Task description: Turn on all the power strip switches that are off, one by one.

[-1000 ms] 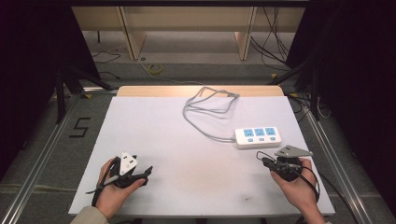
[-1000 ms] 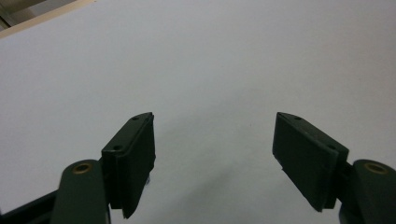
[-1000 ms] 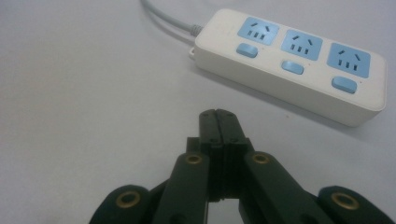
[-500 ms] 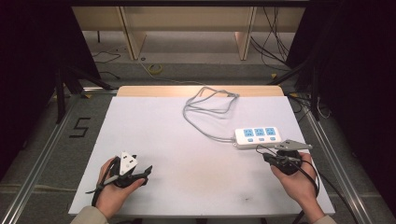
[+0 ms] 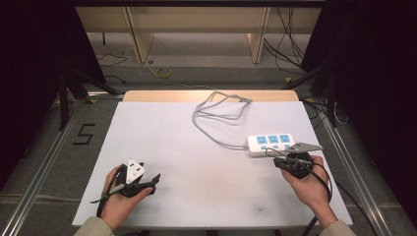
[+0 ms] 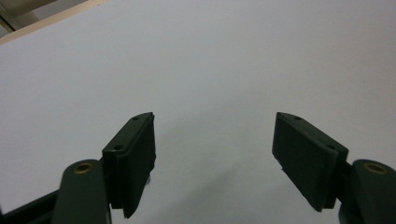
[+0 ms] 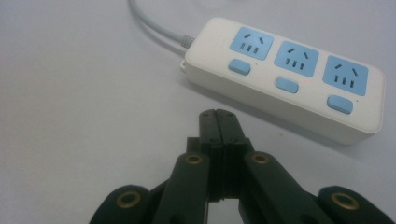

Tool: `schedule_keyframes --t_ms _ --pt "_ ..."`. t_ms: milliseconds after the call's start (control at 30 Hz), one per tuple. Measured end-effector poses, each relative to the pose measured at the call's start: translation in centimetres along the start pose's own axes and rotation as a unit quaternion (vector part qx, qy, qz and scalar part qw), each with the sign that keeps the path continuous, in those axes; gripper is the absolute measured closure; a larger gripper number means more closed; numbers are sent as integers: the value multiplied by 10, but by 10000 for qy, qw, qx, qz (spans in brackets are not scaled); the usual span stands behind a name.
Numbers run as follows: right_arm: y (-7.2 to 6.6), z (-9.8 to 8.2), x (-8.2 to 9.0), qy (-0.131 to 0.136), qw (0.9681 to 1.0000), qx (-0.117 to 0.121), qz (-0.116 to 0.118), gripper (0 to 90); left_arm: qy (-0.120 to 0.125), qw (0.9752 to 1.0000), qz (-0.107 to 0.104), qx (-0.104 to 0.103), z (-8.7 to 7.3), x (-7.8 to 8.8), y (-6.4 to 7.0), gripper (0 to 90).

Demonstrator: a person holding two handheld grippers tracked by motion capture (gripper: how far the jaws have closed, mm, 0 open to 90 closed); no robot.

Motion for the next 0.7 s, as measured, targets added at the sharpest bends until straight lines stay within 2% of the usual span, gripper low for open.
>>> schedule_keyframes --t_ms 700 --pt "8 1 -3 -209 9997 -121 -21 900 -14 10000 9 -16 1 -1 0 299"
Point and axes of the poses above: each handheld gripper's, and its own axes: x roughly backward along the jaws, z roughly out of its top, y roughly to its right, the point moved 9 cm from there along -x, roughly forward along the jaws, and after that the axes turned 1 degree about y, right-handed, at the moved point
